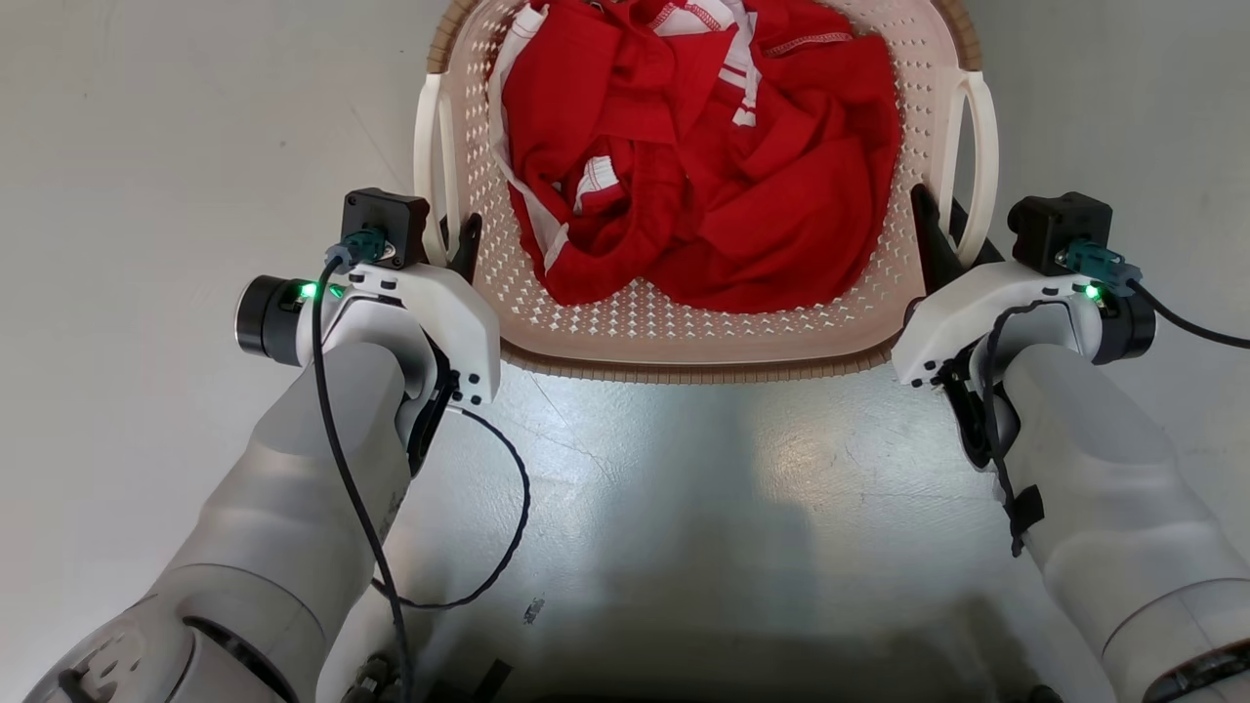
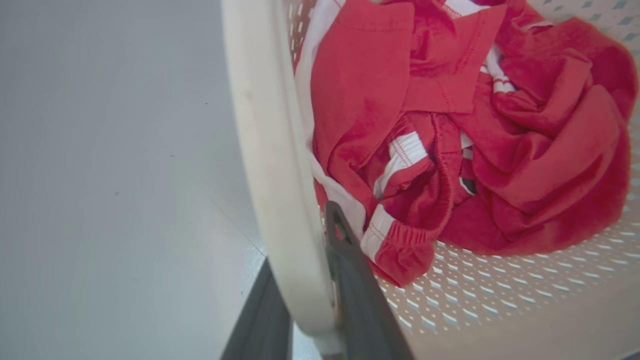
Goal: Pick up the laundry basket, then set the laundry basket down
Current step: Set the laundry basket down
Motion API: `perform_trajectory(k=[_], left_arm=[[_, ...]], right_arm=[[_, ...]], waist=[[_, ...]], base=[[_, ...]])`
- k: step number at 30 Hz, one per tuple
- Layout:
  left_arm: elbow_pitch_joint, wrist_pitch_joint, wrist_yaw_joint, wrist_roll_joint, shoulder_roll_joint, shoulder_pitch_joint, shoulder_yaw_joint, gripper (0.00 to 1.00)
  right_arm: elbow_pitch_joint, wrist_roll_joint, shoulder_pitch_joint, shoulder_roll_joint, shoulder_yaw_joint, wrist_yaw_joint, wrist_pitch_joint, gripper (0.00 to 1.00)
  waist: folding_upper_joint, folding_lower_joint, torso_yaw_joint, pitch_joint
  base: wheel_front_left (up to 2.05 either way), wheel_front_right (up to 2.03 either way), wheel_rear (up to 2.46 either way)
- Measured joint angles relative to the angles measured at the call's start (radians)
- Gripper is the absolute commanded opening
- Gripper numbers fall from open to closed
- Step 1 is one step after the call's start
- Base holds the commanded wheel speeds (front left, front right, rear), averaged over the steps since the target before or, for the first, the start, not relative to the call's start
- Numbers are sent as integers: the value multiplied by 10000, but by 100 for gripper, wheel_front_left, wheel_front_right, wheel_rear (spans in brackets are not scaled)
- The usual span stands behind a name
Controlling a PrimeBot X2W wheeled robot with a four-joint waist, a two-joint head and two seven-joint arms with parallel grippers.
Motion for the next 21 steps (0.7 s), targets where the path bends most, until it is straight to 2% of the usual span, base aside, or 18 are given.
perform_trajectory(k=[8,21], left_arm=[[201,-73,-54,-2,-27,-120,-48,0],[420,-117,-148,-38,-138,-160,-144,0]], right_arm=[[-276,-188,188,10,-228,46,-81,0],[-221,33,248,-6,36,31,-71,0]], waist=[[0,0,-15,85],[0,0,-80,-34]], base=[[0,0,0],[0,0,0]])
